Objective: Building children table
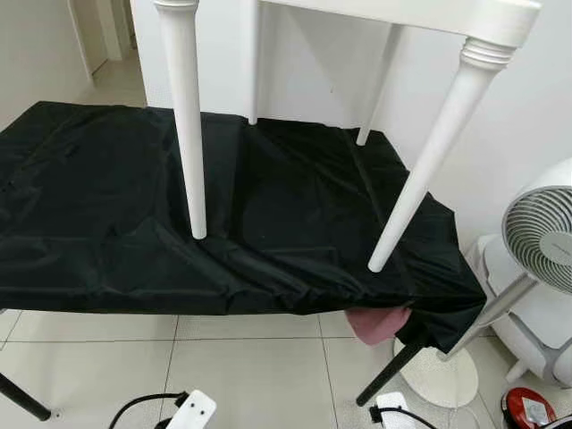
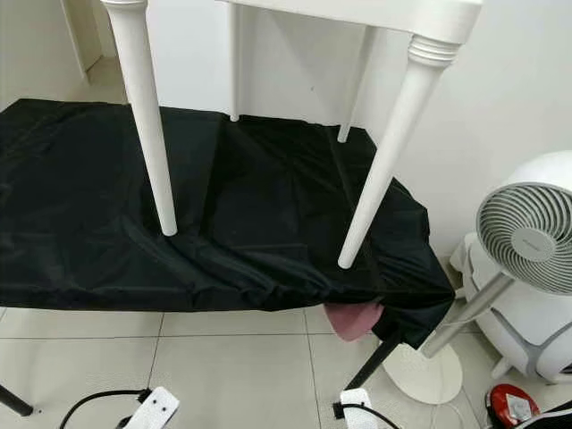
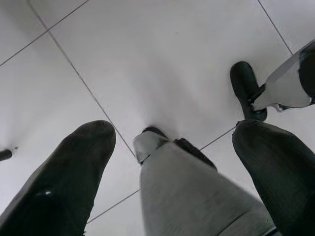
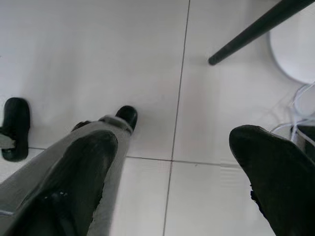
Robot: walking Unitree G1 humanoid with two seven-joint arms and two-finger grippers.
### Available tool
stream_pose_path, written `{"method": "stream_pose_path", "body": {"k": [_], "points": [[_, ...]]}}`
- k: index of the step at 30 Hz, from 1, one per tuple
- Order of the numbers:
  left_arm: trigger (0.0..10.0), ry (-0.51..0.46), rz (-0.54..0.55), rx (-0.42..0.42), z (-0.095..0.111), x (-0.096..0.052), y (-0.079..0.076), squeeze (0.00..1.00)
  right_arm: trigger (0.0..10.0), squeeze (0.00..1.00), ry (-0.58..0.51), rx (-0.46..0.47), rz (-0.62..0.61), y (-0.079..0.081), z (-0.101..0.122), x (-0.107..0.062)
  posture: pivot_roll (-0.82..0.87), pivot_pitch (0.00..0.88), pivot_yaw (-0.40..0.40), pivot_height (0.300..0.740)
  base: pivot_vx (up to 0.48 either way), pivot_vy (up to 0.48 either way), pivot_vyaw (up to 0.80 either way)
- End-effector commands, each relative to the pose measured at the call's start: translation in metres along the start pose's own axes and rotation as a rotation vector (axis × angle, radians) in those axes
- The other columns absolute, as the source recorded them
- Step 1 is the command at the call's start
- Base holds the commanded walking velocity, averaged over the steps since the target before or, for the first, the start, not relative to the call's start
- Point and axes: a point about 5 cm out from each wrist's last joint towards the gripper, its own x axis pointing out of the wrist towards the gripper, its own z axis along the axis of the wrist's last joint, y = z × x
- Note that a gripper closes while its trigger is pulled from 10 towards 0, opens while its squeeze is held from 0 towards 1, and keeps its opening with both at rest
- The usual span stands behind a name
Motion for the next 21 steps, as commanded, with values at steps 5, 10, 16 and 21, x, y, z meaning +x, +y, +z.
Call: {"method": "stream_pose_path", "body": {"k": [5, 10, 16, 21], "points": [[10.0, 0.065, 0.013, 0.014, -0.009, 0.001, -0.008, 0.0, 10.0, 0.0, 0.022, 0.038, 0.016, 0.015, -0.004, 0.001, 0.02, 0.0, -0.055, 0.74, 0.0, 0.0, 0.0], [10.0, 0.028, 0.019, 0.036, 0.0, 0.003, -0.007, 0.0, 10.0, 0.0, 0.032, -0.022, 0.047, 0.026, -0.005, 0.002, 0.03, 0.0, -0.056, 0.74, 0.0, 0.0, 0.0], [10.0, 0.033, 0.01, 0.029, -0.001, 0.002, -0.007, 0.0, 10.0, 0.0, 0.035, -0.07, 0.057, 0.029, -0.006, 0.002, 0.02, 0.0, -0.052, 0.74, 0.0, 0.0, 0.0], [10.0, 0.031, 0.003, 0.023, -0.001, 0.002, -0.007, 0.0, 10.0, 0.0, 0.036, -0.095, 0.072, 0.032, -0.006, 0.002, 0.02, 0.0, -0.053, 0.74, 0.0, 0.0, 0.0]]}}
